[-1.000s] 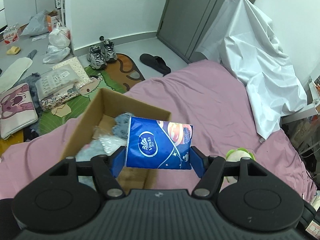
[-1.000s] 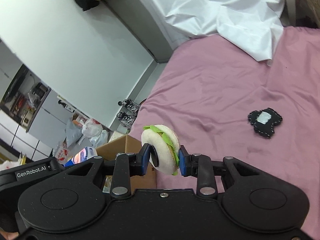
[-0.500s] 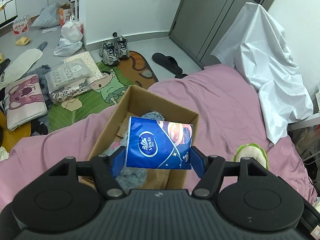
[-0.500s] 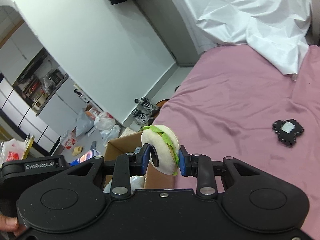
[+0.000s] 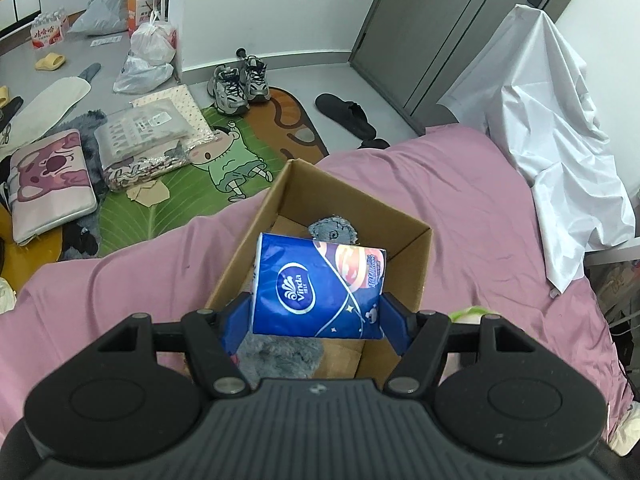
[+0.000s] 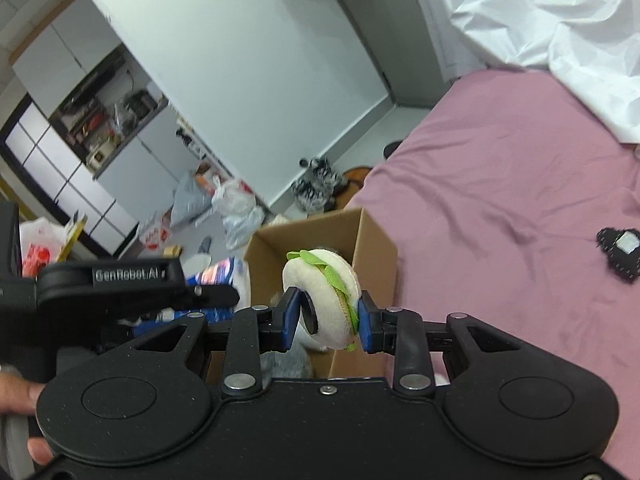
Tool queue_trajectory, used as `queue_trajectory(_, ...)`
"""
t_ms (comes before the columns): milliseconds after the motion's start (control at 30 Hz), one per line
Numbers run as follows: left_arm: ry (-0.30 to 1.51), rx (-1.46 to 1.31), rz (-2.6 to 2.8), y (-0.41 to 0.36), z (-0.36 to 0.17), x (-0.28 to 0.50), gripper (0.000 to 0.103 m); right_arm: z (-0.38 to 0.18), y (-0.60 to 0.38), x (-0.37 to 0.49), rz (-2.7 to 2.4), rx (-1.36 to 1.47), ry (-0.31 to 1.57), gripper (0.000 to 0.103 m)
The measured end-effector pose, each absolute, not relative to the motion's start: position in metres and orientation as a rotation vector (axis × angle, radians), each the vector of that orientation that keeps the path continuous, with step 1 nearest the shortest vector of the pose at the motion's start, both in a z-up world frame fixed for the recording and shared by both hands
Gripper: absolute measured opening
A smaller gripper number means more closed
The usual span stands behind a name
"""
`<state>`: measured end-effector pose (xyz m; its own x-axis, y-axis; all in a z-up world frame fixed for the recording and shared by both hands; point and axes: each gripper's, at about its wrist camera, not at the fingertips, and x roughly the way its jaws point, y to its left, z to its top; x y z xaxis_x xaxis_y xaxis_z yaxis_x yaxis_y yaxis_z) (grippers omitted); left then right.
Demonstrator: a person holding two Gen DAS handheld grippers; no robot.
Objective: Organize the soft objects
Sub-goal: 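Carry the tissue pack with the left tool while the right tool carries the burger to the box, then open the right tool over the box while the left tool releases the tissue pack inside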
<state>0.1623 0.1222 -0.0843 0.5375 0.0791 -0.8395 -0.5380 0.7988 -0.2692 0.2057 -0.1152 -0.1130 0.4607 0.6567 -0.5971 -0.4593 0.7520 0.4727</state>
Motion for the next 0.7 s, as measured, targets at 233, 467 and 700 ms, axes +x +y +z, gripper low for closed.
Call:
queue_trajectory(233,0.947,-0.562,0.387,0.128,-0.088,0.162,0.067,-0.12,-0.101,0.197,0.749,0.209,0.935,0.031)
queue_trajectory(467,0.963,-0.566,0.382,0.131,-0.095,0.165,0.067,-0.124,-0.094,0.194,0.753,0.173,1.011,0.05)
queue_trajectory(700,0.969,-0.56,0.354,0.125,-0.099,0.173,0.067,-0.116,-0.107,0.199,0.73,0.23,0.999,0.062)
